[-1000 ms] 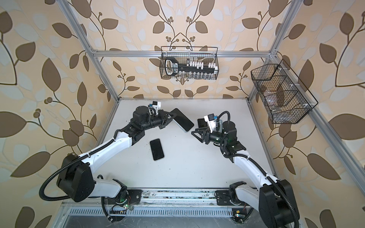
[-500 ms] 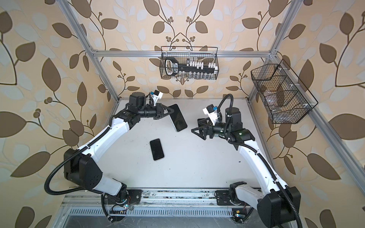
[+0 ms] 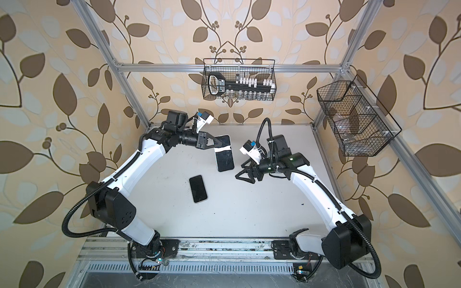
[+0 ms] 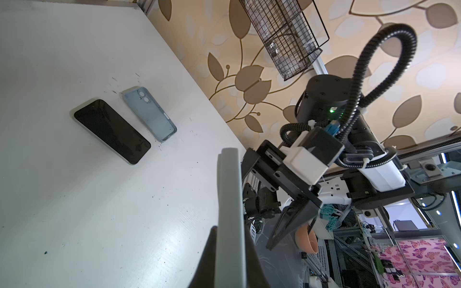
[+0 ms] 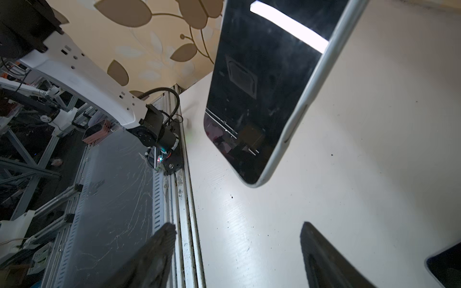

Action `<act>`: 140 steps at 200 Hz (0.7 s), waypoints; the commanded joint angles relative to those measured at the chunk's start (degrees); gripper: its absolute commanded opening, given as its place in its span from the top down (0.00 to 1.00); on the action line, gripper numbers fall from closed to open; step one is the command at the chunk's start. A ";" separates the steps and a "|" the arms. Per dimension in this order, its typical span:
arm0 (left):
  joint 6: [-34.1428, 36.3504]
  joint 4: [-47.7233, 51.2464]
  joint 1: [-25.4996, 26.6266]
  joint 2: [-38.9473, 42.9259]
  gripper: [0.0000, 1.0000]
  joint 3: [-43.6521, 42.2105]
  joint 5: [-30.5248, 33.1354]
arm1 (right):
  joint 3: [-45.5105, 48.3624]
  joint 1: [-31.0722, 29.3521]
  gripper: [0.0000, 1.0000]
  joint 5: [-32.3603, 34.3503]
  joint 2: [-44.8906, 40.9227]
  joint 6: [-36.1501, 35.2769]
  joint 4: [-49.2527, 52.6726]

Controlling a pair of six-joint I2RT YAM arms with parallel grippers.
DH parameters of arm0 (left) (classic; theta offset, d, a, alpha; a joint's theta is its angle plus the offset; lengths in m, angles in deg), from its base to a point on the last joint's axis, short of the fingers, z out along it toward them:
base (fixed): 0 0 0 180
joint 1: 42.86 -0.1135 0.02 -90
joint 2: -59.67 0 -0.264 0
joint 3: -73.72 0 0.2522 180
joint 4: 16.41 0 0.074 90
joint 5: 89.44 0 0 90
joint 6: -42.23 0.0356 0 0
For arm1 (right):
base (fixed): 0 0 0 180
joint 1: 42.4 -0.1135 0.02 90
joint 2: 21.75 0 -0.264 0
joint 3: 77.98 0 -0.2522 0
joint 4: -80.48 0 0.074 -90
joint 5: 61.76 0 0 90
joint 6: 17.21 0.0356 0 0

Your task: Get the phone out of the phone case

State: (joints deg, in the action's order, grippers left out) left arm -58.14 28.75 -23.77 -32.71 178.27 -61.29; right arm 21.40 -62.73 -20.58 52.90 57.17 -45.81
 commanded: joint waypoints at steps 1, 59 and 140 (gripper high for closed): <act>4.04 0.95 0.16 0.87 1.00 2.16 -4.86 | -2.46 -0.96 0.25 1.72 1.24 -4.54 2.83; 4.57 0.67 0.24 1.67 1.00 1.29 -6.22 | -7.05 -2.51 0.38 2.15 5.85 -6.99 4.96; 3.76 -0.43 0.68 1.32 1.00 1.12 -7.20 | -9.09 -3.92 0.49 0.96 9.08 -8.47 5.58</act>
State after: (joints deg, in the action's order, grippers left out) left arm -55.14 30.33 -23.68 -32.73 178.27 -64.04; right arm 14.96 -66.30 -18.46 61.01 51.43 -41.73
